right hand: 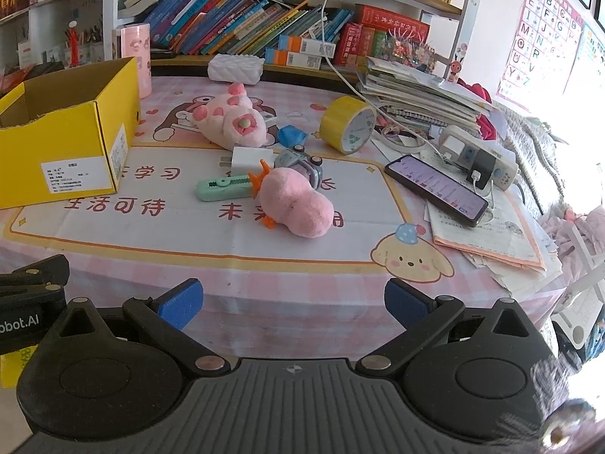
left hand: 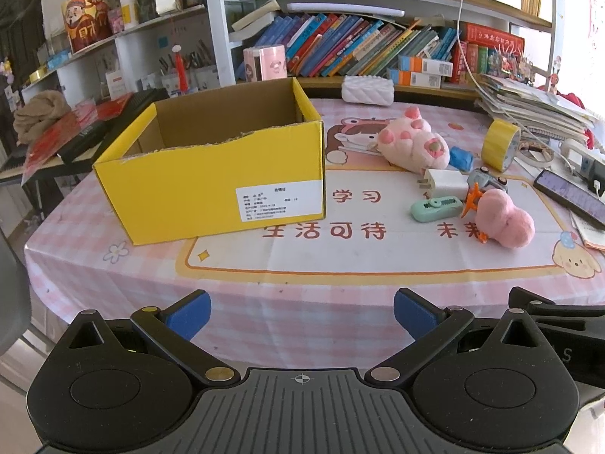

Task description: Organize objects

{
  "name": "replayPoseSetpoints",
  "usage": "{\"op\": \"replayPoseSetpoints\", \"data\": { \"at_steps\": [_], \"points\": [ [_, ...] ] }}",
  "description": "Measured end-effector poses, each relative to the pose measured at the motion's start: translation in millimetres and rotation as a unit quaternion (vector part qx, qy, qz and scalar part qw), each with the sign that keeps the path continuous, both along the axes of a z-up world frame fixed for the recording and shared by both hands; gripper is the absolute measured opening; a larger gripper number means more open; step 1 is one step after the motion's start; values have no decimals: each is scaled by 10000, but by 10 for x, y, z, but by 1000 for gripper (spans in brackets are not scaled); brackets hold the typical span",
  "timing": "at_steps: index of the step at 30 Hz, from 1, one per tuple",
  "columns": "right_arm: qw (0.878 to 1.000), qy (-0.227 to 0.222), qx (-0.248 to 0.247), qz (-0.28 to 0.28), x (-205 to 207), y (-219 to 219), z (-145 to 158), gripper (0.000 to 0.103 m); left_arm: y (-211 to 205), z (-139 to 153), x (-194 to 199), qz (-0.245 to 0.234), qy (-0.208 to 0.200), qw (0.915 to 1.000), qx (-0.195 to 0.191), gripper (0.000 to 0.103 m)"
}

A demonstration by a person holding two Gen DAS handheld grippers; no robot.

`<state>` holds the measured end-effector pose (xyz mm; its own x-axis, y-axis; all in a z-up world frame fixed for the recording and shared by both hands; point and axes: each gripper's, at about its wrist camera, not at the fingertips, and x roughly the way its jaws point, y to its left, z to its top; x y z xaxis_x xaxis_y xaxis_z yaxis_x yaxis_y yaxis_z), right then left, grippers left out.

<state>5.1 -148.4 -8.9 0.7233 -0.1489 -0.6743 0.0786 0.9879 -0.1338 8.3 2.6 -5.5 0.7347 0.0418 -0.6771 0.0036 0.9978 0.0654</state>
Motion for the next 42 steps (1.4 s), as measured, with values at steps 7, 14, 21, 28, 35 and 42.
{"op": "replayPoseSetpoints", "data": {
  "at_steps": [7, 14, 21, 28, 35, 42],
  "points": [
    [10000, 8, -9, 38, -10, 27, -11, 103, 24, -1, -30, 32, 9, 10000, 2, 103],
    [10000, -10, -11, 73, -25, 52, 0, 103, 47, 12, -51, 67, -5, 10000, 15, 103],
    [10000, -13, -12, 79, -28, 64, 0, 103, 49, 13, -48, 68, 0, 10000, 8, 103],
    [10000, -4, -13, 78, -25, 64, 0, 103, 52, 13, -38, 53, 14, 10000, 9, 103],
    [10000, -7, -12, 84, -29, 64, -1, 103, 57, 7, -31, 61, 20, 10000, 4, 103],
    [9999, -13, -47, 107, -16, 96, 2, 103, 70, 3, -29, 59, 16, 10000, 7, 103]
  ]
}}
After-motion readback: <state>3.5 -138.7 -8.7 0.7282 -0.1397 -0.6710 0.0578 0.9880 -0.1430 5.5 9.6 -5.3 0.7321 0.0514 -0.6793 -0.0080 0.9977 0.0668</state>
